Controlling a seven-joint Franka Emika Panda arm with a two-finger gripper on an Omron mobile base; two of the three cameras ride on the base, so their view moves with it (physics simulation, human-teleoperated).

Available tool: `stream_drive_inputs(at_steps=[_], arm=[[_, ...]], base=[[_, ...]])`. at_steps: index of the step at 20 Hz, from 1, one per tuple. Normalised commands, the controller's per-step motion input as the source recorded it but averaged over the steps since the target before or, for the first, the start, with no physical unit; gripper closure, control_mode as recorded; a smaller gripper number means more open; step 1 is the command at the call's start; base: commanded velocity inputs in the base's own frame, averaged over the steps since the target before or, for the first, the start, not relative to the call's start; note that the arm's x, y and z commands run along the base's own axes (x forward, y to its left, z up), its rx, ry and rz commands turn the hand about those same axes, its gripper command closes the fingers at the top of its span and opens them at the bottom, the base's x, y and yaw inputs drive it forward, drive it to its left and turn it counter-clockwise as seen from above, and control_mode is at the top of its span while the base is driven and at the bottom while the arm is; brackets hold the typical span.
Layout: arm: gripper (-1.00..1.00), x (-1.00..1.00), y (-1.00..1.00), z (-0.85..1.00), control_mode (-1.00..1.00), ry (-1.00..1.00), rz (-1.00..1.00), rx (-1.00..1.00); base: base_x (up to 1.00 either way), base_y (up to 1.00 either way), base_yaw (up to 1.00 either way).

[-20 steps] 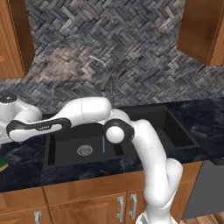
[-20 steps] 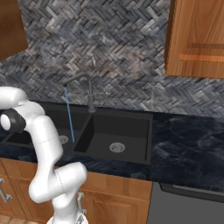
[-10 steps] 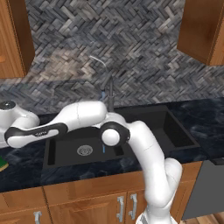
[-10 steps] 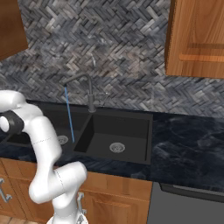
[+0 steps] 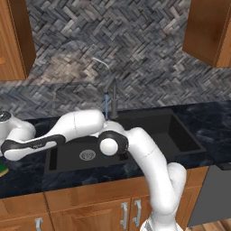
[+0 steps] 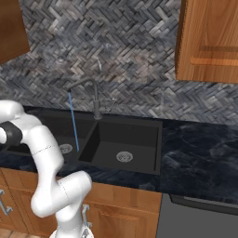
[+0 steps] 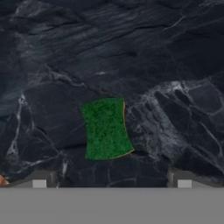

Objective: Soak the sponge with water for a few seconds and then drop it inside the sink.

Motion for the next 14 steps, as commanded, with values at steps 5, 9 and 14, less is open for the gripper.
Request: stream_drive_inputs(at_steps=[5, 9, 14], arm=[[-1.0, 0.0, 0.14, -0.08, -1.0, 0.0, 0.05, 0.0], [-1.0, 0.0, 0.07, -0.11, -1.0, 0.0, 0.04, 0.0], [-1.0, 0.02, 0.0, -0.18, -1.0, 0.0, 0.05, 0.0]], base=[[0.0, 0.0, 0.0], [0.0, 0.0, 0.0], [0.0, 0.0, 0.0]])
